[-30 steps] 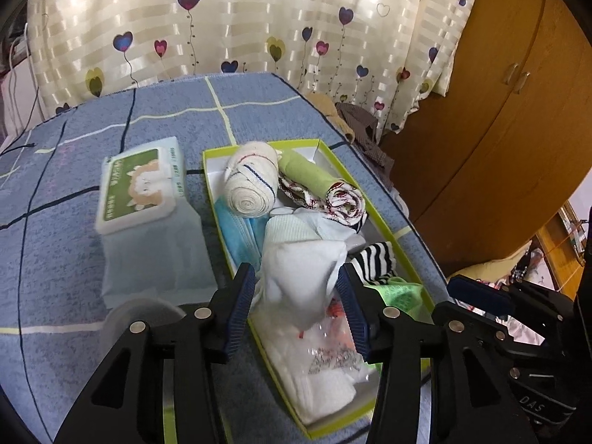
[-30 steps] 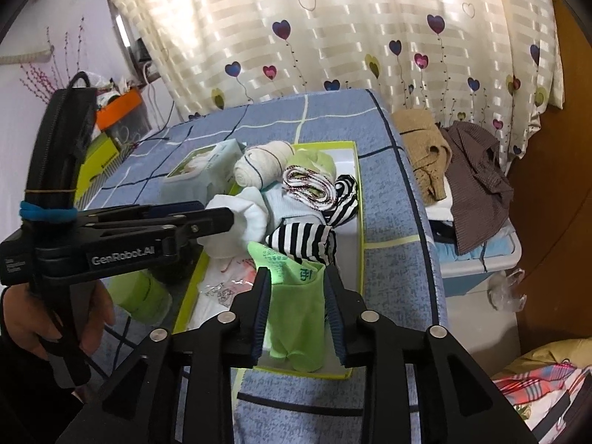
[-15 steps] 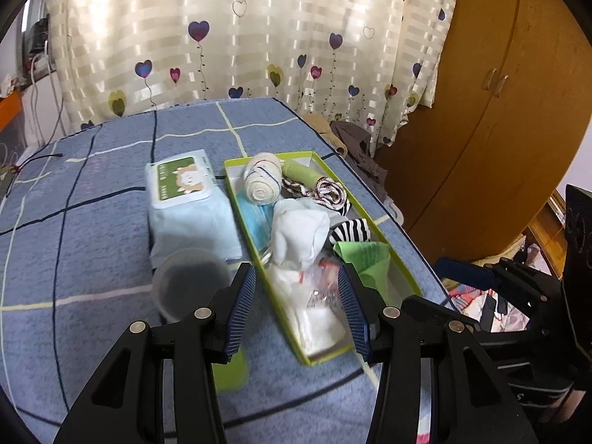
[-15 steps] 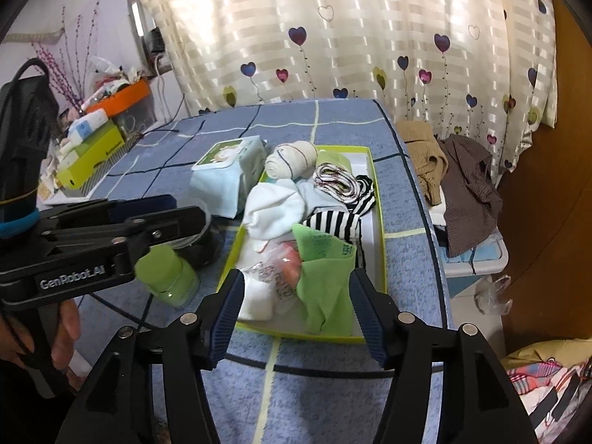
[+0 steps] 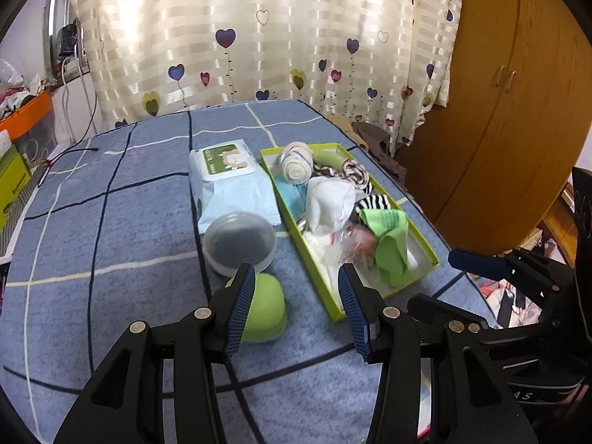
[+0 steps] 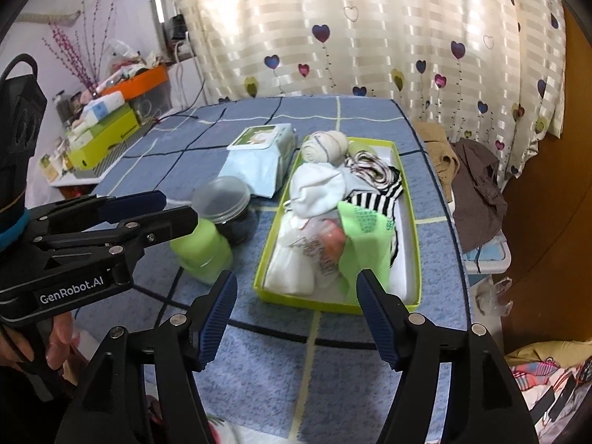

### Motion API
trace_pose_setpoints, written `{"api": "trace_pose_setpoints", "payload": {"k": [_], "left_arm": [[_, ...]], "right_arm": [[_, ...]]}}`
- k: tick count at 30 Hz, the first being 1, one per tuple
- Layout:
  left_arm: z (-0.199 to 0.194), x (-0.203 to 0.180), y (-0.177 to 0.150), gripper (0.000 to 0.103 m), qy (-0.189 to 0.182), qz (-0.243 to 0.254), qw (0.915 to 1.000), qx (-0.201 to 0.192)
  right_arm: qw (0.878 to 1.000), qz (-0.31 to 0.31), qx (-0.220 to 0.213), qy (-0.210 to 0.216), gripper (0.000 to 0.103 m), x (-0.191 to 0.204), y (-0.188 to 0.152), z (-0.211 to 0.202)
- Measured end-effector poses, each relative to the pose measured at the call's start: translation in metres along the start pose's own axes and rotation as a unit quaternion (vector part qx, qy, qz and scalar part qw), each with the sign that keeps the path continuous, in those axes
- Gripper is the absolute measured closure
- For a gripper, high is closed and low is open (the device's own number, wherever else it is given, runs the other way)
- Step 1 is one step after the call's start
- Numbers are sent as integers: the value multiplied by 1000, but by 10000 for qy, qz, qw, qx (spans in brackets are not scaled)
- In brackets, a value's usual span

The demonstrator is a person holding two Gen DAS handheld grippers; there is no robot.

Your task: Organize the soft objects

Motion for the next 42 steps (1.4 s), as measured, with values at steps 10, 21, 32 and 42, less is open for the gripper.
{"api": "trace_pose_setpoints", "payload": {"k": [10, 21, 32, 42], "left_arm": [[-3, 7, -14, 55, -48, -107, 9999, 100], [-3, 12, -20, 55, -52, -185, 9998, 105], [2, 14, -23, 55, 167, -98, 9997, 175], [9, 14, -26, 55, 217, -56, 9994, 282]], "right_arm": [[9999, -61, 94, -19, 35, 14, -8, 3], [9999, -89, 138, -8, 35, 18, -9, 5], [9998, -123, 186, -4, 35, 22, -9, 9], [9997, -112, 225, -8, 35, 22, -12, 12]]}}
Point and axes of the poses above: each gripper's, at about its wrist camera, not at the fingertips, and z roughly the way its jaws point, x to its left, y to its top, the point moved 6 cm from there along z, roughly the way its jaws point, and after that the axes turned 6 degrees about -z, right-handed, at the moved point
